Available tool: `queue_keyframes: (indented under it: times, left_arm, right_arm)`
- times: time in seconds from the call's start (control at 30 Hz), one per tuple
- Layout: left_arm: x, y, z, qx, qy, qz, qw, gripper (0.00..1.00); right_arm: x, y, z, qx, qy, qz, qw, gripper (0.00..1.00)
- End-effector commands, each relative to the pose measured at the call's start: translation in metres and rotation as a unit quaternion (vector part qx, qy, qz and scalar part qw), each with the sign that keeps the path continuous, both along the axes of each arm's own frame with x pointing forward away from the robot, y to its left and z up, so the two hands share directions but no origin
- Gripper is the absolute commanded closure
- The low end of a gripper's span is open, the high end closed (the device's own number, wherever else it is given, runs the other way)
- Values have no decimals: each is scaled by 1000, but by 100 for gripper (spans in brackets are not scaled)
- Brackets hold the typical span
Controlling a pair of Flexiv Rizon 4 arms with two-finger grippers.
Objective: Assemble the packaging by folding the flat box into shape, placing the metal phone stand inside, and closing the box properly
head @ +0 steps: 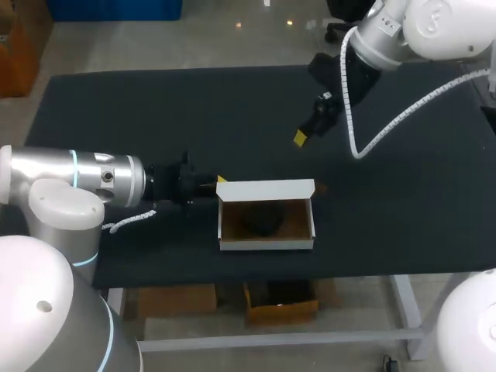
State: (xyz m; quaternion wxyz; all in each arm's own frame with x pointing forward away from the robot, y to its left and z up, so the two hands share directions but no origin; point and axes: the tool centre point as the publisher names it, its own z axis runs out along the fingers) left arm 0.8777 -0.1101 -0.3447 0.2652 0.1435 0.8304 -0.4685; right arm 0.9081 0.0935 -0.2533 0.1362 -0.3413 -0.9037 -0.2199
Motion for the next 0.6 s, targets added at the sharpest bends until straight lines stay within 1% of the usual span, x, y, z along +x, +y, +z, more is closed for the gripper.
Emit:
queue_keyframes:
  times: [0.03,0.07,0.1,0.13,0.17,0.2,0.23,0.27,0.3,0.33,0.43,0.47,0.5,0.57,0.6]
  left_arm:
    - [-6,0,-5,-3,-17,10,1000,100]
    - [-6,-1,-5,-2,-20,10,1000,100]
    - [-6,-1,-5,0,-26,8,1000,100]
    - [-7,-2,-4,2,-31,10,999,100]
    - [-7,-3,-4,1,-31,9,999,100]
    - [-7,-3,-4,3,-40,8,999,100]
    - [-8,-4,-4,4,-43,8,999,100]
    - [-8,-5,-4,4,-43,7,999,100]
    - [-8,-5,-5,7,-49,8,999,100]
    - [-8,-6,-5,7,-49,8,999,100]
    - [-9,-7,-6,6,-59,8,998,100]
    - [-9,-7,-6,3,-59,7,998,100]
    - [-9,-8,-7,5,-65,10,998,100]
    - [-10,-8,-8,9,-75,11,997,100]
    - [-10,-8,-9,7,-73,11,997,100]
  right_arm:
    - [-2,2,0,7,8,0,1000,0]
    - [-4,3,1,4,27,-18,999,0]
    - [-5,4,0,8,34,-27,999,0]
    - [-7,5,1,13,50,-30,998,0]
    - [-9,5,-1,7,68,-56,996,0]
    - [-12,6,-2,5,70,-54,996,0]
    - [-16,6,-4,10,93,-71,993,0]
    - [-17,5,-6,7,107,-85,991,0]
    - [-21,5,-8,5,106,-85,991,0]
    - [-24,4,-9,13,125,-100,987,0]
    - [-30,4,-15,6,156,-125,980,0]
    - [-33,4,-17,-10,162,-137,977,0]
    - [-35,3,-19,-12,166,-154,974,0]
    - [-40,1,-22,-18,180,-169,969,0]
    - [-41,0,-23,-20,183,-177,967,0]
